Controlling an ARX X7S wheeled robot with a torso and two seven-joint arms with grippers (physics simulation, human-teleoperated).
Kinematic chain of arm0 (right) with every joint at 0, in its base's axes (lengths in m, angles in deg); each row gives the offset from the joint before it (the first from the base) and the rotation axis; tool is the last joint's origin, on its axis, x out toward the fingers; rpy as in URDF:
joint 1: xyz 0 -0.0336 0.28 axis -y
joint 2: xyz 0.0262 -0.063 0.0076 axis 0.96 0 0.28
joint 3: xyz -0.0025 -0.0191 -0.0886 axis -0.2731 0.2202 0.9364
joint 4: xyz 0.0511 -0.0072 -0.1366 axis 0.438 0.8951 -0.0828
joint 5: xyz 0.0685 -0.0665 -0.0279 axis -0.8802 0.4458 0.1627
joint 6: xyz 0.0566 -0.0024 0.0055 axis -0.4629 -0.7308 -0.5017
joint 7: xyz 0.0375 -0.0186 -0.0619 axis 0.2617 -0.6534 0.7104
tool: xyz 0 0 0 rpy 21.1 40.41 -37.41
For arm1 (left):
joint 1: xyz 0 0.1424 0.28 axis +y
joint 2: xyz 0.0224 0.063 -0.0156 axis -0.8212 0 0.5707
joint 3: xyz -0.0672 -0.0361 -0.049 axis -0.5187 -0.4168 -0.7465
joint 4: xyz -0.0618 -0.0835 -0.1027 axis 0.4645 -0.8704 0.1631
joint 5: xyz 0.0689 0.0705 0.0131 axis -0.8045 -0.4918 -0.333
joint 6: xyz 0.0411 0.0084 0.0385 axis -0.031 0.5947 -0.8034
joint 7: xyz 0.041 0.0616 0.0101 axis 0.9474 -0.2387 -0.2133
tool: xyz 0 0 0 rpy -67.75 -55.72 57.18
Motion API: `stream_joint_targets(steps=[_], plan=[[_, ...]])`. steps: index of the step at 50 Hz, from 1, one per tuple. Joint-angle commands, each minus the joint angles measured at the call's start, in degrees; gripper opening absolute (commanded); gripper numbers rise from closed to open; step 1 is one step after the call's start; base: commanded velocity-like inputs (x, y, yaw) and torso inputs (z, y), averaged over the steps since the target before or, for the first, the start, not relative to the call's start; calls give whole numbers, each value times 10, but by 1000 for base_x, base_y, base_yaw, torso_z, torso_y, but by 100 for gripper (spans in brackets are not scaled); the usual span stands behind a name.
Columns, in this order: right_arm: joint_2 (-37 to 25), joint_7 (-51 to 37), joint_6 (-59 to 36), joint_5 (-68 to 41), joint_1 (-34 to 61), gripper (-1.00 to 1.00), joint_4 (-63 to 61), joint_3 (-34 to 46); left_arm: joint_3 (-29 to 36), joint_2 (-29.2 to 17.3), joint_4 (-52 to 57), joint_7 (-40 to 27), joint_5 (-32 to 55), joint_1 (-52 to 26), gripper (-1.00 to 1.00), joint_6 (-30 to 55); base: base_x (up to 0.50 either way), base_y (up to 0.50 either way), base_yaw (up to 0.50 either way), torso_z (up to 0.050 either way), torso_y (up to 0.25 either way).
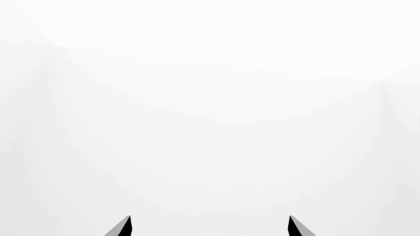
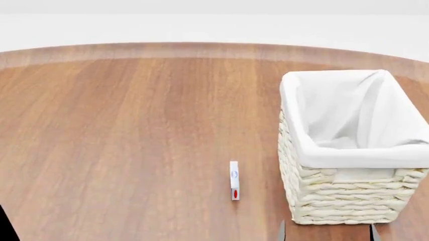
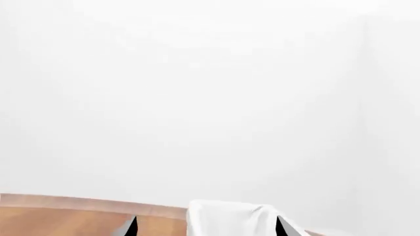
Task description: Pick up the tomato sauce, and put it in the basket.
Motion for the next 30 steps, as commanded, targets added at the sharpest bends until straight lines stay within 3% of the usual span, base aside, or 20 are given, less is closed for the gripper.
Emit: stream_joint_targets(steps=[1, 30], plan=[[-5, -13, 27, -6, -41, 100, 45, -10, 7, -1, -8, 0, 0, -3, 100, -3, 0, 0, 0, 0, 0], [-17, -12, 61, -32, -149, 100, 99, 10, 19, -7, -18, -1, -4, -7, 100, -4, 0, 0, 0, 0, 0]])
